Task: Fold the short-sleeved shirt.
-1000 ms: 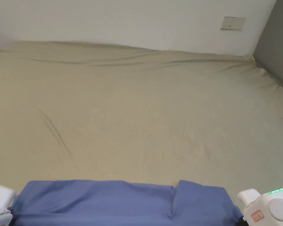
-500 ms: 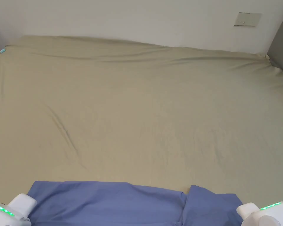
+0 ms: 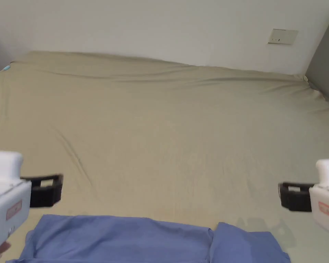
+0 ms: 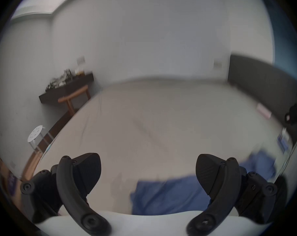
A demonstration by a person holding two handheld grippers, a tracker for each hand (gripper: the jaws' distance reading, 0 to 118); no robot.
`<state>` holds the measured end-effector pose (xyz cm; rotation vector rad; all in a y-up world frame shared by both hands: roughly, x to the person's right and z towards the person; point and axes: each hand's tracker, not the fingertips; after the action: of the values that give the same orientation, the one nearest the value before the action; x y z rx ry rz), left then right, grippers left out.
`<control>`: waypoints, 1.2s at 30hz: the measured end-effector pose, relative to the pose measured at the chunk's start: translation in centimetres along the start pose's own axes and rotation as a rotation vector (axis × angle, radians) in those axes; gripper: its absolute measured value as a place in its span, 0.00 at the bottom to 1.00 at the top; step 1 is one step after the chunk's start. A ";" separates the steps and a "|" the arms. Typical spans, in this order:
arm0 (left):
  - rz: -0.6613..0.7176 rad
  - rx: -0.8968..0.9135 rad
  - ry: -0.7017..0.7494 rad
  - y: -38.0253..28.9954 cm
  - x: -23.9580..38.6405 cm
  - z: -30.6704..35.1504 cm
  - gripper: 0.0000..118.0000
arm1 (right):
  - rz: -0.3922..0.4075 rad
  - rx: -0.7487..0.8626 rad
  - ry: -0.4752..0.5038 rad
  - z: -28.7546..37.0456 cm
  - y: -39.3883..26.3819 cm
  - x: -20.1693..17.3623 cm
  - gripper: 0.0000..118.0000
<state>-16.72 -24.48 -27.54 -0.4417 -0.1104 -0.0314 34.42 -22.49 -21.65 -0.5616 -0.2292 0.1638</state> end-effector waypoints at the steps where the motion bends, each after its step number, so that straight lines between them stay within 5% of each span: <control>1: 0.024 0.061 -0.014 1.2 0.7 1.0 0.95 | -0.016 0.071 0.014 1.3 1.1 -0.7 0.96; 7: -0.038 0.303 0.003 5.2 6.7 5.7 0.89 | -0.049 0.401 0.026 8.7 4.9 -6.5 0.96; 9: -0.114 0.354 0.055 5.0 8.6 5.9 0.71 | -0.020 0.456 0.014 9.7 5.3 -8.6 0.95; 10: -0.121 0.365 0.054 4.9 9.3 6.2 0.53 | -0.006 0.475 0.024 10.0 5.3 -9.2 0.90; 12: -0.133 0.358 0.043 4.5 10.6 6.3 0.35 | 0.034 0.481 0.047 10.8 5.3 -10.9 0.66; 14: -0.138 0.344 0.039 4.2 11.4 6.4 0.10 | 0.059 0.479 0.065 10.3 5.1 -11.8 0.11; 15: -0.125 0.346 0.030 4.0 11.6 6.5 0.01 | 0.069 0.481 0.073 10.3 4.8 -12.4 0.00; 36: -0.095 0.340 -0.039 2.9 12.0 3.5 0.00 | 0.066 0.392 0.072 7.3 3.3 -14.8 0.00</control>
<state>-5.01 -20.41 -24.29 -0.0971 -0.1715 -0.0963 18.01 -19.28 -19.98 -0.1848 -0.1035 0.2452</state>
